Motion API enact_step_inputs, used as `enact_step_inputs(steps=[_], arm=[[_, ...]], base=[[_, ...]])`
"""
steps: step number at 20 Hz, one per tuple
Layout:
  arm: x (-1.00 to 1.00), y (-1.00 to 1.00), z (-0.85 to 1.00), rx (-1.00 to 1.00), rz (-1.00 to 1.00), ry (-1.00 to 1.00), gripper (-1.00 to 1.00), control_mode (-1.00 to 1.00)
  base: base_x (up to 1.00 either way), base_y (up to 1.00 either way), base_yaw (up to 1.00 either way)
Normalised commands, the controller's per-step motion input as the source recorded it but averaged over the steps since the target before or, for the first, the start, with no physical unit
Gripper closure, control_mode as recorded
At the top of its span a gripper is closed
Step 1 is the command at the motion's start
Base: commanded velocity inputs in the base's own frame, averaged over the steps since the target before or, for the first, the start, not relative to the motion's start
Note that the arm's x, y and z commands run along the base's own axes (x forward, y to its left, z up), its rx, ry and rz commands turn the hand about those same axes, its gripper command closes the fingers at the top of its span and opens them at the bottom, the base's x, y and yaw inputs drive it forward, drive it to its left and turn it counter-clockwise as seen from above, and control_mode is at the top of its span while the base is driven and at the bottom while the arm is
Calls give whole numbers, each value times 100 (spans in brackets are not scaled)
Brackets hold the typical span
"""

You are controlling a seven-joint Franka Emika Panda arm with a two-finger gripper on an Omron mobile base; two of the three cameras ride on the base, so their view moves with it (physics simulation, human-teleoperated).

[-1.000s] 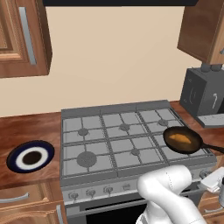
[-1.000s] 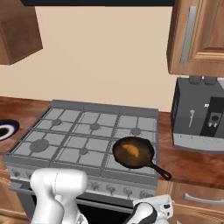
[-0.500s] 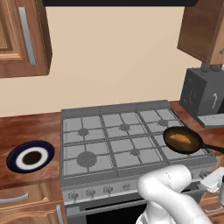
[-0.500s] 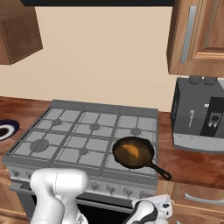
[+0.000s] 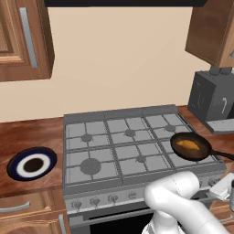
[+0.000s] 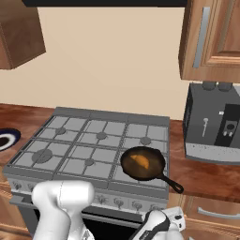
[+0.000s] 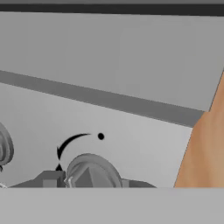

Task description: Pick the croissant and place it on the pan. Then turn on the stove to warm the croissant.

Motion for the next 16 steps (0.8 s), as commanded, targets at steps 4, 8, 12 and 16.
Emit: enact_step_inputs(steps=[4, 8, 12, 16], arm=[[0, 0, -43, -16, 72, -4, 100, -100], [0, 0, -56, -25, 79, -10, 100, -100], [0, 0, -61, -27, 84, -18, 100, -100], [0, -5, -60, -23, 89, -23, 100, -100]], base=[[0, 0, 0], [0, 0, 0], [0, 0, 0], [0, 0, 0]])
